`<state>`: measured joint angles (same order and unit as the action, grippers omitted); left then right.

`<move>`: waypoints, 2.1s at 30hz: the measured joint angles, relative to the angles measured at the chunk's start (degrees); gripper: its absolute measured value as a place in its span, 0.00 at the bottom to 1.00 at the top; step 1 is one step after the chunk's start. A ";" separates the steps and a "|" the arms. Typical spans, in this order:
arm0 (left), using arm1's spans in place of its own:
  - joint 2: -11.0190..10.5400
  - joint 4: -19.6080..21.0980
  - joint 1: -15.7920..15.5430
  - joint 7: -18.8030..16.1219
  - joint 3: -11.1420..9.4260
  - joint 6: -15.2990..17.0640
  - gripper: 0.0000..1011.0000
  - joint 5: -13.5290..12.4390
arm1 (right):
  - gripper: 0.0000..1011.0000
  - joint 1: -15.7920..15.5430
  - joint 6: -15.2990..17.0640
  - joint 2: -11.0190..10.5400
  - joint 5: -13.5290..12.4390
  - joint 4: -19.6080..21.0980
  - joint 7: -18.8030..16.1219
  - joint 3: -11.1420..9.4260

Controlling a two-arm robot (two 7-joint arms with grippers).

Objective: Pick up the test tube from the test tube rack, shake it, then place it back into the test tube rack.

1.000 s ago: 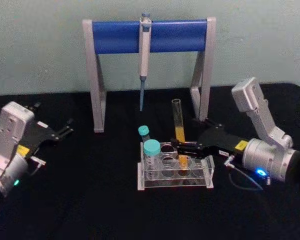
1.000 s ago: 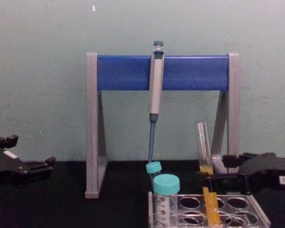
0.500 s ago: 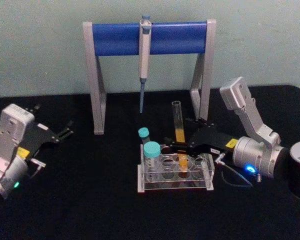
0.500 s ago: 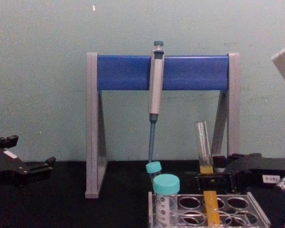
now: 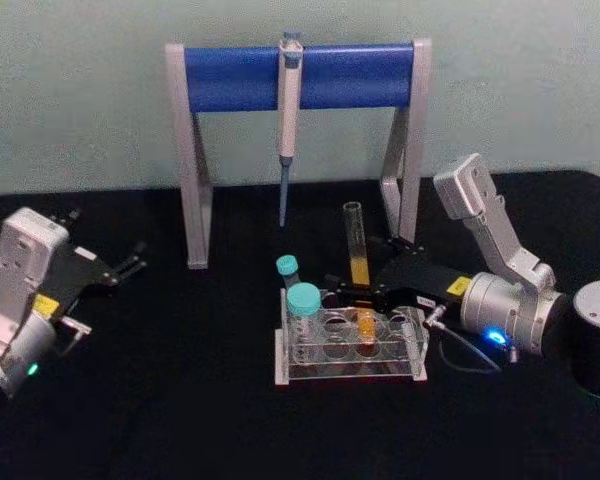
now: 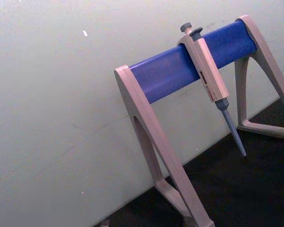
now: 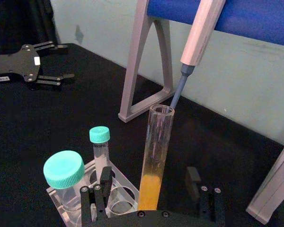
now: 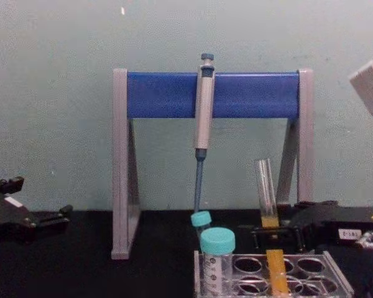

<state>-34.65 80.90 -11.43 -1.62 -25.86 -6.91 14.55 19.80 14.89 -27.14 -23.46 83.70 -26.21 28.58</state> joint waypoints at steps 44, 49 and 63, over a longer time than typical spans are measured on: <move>0.00 0.00 0.00 0.00 0.00 0.00 0.99 0.00 | 0.23 -0.31 -0.41 -0.06 -0.24 0.17 -0.06 -0.25; 0.00 0.00 0.00 0.00 0.00 0.00 0.99 0.00 | 0.23 -1.14 -2.03 0.08 -0.32 0.55 -0.05 -0.85; 0.00 0.00 0.00 0.00 0.00 0.00 0.99 0.00 | 0.23 -5.55 -7.85 0.36 -1.53 2.59 0.85 -3.87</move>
<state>-34.65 80.90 -11.43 -1.62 -25.86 -6.91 14.55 14.24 7.04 -26.77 -25.00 86.29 -25.36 24.71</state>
